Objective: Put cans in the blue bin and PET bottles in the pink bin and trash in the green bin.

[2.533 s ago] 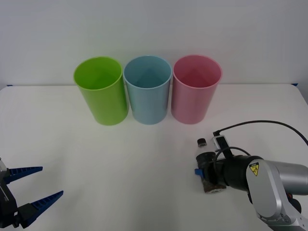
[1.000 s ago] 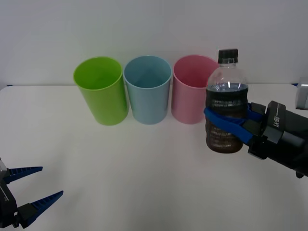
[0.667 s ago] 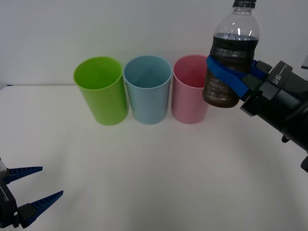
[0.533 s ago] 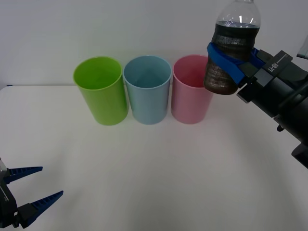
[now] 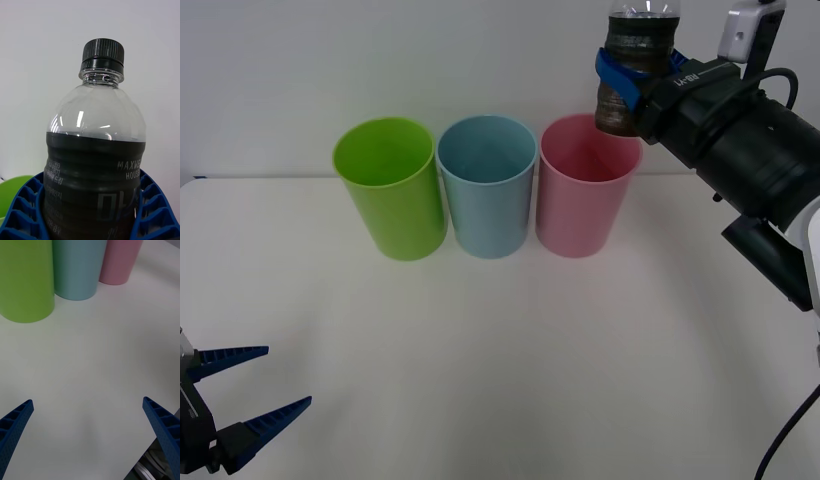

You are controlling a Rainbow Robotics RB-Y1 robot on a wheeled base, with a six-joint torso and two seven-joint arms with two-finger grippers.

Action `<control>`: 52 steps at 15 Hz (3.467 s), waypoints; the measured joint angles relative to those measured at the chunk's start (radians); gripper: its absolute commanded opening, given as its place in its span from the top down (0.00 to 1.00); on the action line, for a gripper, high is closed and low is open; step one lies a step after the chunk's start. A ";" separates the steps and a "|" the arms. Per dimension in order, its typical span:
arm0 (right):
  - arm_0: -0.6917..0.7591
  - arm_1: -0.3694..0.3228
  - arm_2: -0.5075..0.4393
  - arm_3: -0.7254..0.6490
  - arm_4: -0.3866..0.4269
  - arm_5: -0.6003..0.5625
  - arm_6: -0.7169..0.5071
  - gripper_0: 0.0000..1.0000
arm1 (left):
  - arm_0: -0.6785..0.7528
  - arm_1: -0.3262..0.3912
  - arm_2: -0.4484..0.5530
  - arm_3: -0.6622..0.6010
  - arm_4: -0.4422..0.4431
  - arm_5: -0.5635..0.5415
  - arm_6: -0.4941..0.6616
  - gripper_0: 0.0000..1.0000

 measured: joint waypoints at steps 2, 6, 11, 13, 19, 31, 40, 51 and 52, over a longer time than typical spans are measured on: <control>-0.067 0.023 0.003 0.071 0.090 0.000 -0.027 1.00 | 0.000 0.000 0.000 0.000 0.000 0.000 0.000 0.00; -0.163 0.055 0.036 0.250 0.162 0.072 -0.017 1.00 | 0.000 0.000 0.000 0.000 0.000 0.000 0.000 0.00; -0.167 0.056 0.078 0.346 0.168 0.120 0.022 1.00 | 0.000 0.000 0.000 0.000 0.000 0.000 0.000 0.00; -0.167 0.056 0.092 0.376 0.176 0.141 0.038 1.00 | 0.000 0.000 0.000 0.000 0.000 0.000 0.000 0.00; -0.167 0.059 0.135 0.435 0.186 0.213 0.062 1.00 | 0.000 0.000 0.000 0.000 0.000 0.000 0.000 0.00; -0.167 0.058 0.136 0.453 0.183 0.220 0.092 0.03 | 0.000 0.000 0.000 0.000 0.000 0.000 0.000 0.00; -0.174 0.018 0.085 0.336 0.058 0.049 0.082 0.01 | 0.000 0.000 0.000 0.000 0.000 0.000 0.000 0.00; 0.419 -0.228 -0.234 -0.124 -0.557 -0.427 0.297 0.00 | 0.000 0.000 0.000 0.000 0.000 0.000 0.000 0.00; 0.455 -0.220 -0.254 -0.124 -0.564 -0.457 0.333 0.00 | 0.000 0.000 0.000 0.000 0.000 0.000 0.000 0.00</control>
